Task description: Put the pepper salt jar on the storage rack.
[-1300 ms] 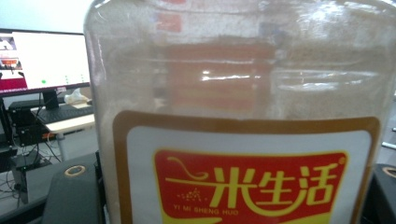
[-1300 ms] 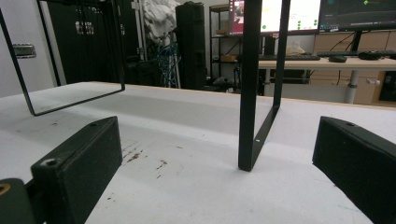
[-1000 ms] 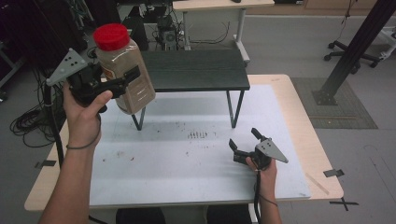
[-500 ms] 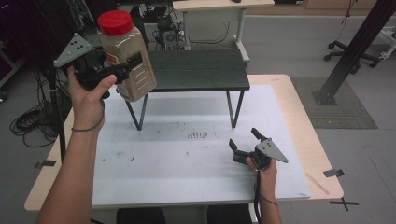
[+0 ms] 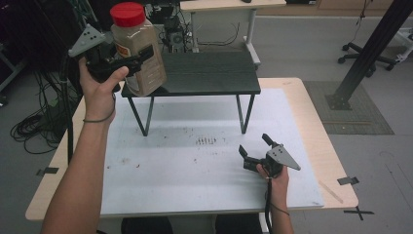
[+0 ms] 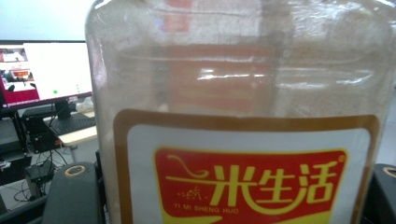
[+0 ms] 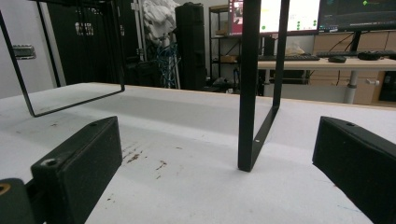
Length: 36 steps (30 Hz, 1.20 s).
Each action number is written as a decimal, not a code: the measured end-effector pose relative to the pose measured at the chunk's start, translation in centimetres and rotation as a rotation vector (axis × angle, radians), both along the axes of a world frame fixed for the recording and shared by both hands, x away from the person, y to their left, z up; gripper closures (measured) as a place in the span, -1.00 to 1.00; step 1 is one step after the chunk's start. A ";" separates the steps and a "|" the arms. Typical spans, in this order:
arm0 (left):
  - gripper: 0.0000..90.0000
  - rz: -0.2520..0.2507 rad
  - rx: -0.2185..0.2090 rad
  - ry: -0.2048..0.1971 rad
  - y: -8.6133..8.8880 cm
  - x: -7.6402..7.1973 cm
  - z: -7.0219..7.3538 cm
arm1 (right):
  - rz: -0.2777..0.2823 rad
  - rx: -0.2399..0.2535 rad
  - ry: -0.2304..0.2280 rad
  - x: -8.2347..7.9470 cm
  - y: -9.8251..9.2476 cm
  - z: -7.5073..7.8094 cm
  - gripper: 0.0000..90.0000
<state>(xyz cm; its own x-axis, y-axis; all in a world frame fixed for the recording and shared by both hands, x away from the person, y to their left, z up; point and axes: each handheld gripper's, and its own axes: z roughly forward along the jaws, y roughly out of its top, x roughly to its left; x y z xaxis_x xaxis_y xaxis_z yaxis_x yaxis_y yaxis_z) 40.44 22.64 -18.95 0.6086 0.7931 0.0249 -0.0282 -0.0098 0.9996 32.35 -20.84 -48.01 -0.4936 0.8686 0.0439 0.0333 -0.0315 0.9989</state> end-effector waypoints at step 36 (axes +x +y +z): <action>-0.44 0.066 -0.005 0.025 -0.6 3.9 -1.9 | 0.002 -0.001 0.002 0.0 0.0 0.0 -0.97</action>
